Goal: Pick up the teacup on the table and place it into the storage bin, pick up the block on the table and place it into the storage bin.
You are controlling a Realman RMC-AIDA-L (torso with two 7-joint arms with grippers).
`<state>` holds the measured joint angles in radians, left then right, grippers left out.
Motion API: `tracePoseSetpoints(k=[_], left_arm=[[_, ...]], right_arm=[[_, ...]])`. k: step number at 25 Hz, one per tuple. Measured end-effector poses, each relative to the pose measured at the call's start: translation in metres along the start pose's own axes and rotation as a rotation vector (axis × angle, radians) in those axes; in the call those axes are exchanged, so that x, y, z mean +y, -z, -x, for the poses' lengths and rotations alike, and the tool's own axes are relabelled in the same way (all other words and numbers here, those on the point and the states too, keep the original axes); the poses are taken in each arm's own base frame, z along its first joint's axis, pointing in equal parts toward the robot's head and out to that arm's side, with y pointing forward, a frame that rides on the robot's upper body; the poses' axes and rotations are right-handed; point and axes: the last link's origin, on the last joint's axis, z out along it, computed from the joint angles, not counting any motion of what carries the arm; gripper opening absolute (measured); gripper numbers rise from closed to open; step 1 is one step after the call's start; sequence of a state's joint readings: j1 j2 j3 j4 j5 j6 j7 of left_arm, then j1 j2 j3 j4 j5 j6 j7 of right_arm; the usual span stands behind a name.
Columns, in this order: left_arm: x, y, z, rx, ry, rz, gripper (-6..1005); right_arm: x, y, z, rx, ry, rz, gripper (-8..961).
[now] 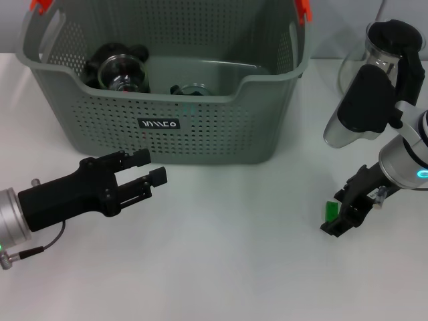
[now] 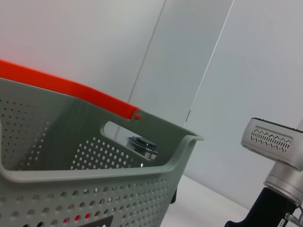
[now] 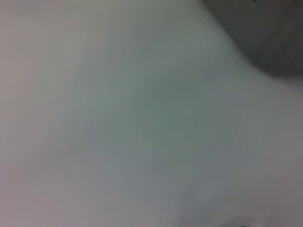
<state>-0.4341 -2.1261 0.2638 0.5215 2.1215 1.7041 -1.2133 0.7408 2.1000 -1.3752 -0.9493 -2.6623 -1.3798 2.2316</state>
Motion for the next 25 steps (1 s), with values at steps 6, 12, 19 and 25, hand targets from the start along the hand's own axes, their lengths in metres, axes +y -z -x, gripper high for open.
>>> tracePoseSetpoints(k=[6, 12, 19, 25], left_arm=[[0.0000, -0.0003, -0.0002, 0.000, -0.001, 0.001, 580], [-0.0010, -0.0003, -0.0002, -0.002, -0.002, -0.005, 580], [-0.0012, -0.0005, -0.0002, -0.004, -0.003, -0.006, 580], [-0.0012, -0.0004, -0.0002, -0.004, -0.003, -0.006, 580]], right_arm=[[-0.0001, -0.0015, 0.0005, 0.003, 0.001, 0.000, 759], [0.0007, -0.0029, 0.0002, 0.009, -0.004, 0.002, 759], [0.0004, -0.0033, -0.0005, 0.014, -0.013, 0.002, 658], [-0.0005, -0.0007, -0.0004, 0.009, -0.022, 0.001, 467]])
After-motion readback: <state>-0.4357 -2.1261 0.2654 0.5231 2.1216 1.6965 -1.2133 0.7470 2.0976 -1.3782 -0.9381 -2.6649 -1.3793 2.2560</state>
